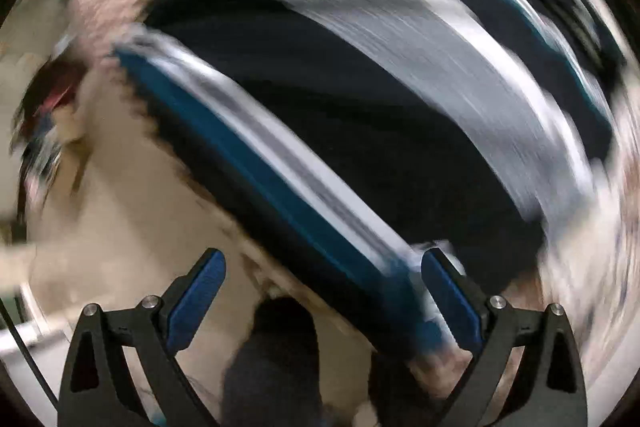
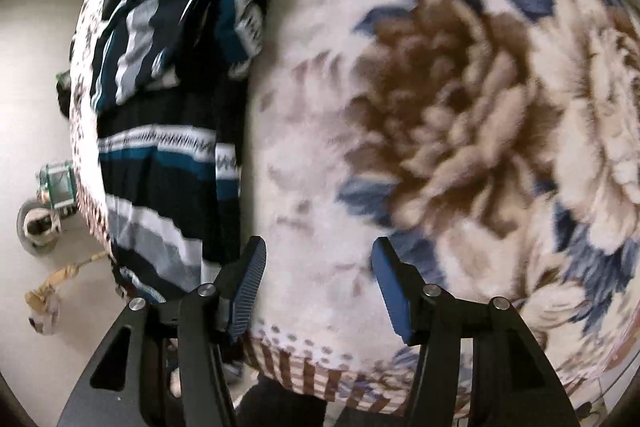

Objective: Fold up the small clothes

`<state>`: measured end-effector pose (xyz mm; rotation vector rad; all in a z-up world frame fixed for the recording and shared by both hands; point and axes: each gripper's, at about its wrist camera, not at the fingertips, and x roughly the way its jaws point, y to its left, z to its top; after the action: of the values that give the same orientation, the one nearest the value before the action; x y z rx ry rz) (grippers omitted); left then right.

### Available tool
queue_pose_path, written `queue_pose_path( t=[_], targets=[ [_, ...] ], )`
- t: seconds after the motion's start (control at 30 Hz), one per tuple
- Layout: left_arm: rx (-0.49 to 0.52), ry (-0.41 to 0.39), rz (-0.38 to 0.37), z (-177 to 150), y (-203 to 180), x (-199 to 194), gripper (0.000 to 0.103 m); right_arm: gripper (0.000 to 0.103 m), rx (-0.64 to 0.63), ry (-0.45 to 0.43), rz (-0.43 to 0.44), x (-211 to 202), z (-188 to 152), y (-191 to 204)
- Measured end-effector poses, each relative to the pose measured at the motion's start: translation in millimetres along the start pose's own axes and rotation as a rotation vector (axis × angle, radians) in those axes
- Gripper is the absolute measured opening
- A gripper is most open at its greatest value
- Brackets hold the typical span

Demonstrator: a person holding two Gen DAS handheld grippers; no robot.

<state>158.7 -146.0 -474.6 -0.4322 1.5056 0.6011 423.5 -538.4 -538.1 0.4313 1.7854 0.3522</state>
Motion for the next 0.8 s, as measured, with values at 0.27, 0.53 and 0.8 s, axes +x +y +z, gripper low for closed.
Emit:
queue_pose_path(
  t=[0.27, 0.53, 0.8],
  targets=[
    [-0.13, -0.171, 0.016, 103.0, 89.9, -4.1, 0.1, 0.058, 0.047, 0.12, 0.094, 57.4, -62.9, 38.6],
    [-0.105, -0.141, 0.096, 120.1, 127.6, 36.6, 0.1, 0.058, -0.069, 0.072, 0.075, 116.4, -95.1, 130.2],
    [-0.106, -0.145, 0.085, 110.8, 145.8, 30.6, 0.1, 0.058, -0.225, 0.103, -0.412, 139.0, -128.5, 125.5]
  ],
)
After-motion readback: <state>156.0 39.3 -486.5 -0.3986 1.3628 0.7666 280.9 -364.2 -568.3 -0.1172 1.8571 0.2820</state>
